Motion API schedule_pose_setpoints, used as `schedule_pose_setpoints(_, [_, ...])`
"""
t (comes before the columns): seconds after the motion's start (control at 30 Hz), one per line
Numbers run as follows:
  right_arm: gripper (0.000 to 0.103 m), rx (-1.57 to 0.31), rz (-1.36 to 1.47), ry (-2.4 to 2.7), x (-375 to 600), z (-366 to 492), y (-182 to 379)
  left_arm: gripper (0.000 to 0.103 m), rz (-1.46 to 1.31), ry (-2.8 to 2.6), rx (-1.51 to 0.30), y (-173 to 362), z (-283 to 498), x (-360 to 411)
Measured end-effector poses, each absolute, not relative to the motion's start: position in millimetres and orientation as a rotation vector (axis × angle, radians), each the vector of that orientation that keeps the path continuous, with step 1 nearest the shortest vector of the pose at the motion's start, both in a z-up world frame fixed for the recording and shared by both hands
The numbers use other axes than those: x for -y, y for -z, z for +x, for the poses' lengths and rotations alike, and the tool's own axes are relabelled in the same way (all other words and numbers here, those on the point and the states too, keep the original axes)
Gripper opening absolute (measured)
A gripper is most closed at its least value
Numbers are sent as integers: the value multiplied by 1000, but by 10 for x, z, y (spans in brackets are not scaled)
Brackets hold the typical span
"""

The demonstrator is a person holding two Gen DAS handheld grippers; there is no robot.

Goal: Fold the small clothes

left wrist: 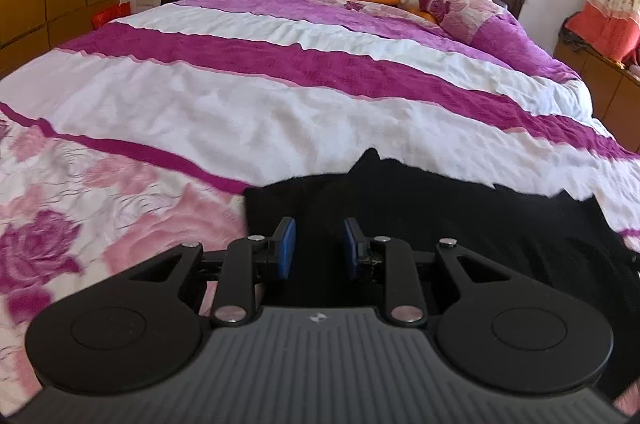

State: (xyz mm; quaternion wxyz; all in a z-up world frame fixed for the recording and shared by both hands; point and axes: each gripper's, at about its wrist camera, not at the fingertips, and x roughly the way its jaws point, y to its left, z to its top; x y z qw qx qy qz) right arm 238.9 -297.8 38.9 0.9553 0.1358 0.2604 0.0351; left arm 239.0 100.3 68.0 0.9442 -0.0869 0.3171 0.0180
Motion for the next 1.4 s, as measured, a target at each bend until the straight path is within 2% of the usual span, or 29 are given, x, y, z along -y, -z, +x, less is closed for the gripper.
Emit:
schedule_pose_setpoints(0.27, [39,-502,326,-45,3156,1873,-504,34,-117,2,-689,-760,1799,-949])
schedule_pose_setpoints(0.37, [55,-492,375,-29,3223,1695,-484,40,-129,-3,-708,-731,1641,-908])
schedule_pose_setpoints(0.43, [59,-494,408,-28,3261,1608,-455,44,-139,-7,-717,-700,1573,-881])
schedule_pose_setpoints(0.77, [60,-539,514,-53,3342,1606,-66,51,-139,-38,-735,-564,1557,-802])
schedule_pose_setpoints(1.13, [60,-537,684,-166,3377,1681,-70,54,-116,-46,-744,-547,1596,-752])
schedule_pose_setpoints(1.4, [58,-511,617,-192,3316,1795,102,55,-130,-38,-761,-547,1640,-772])
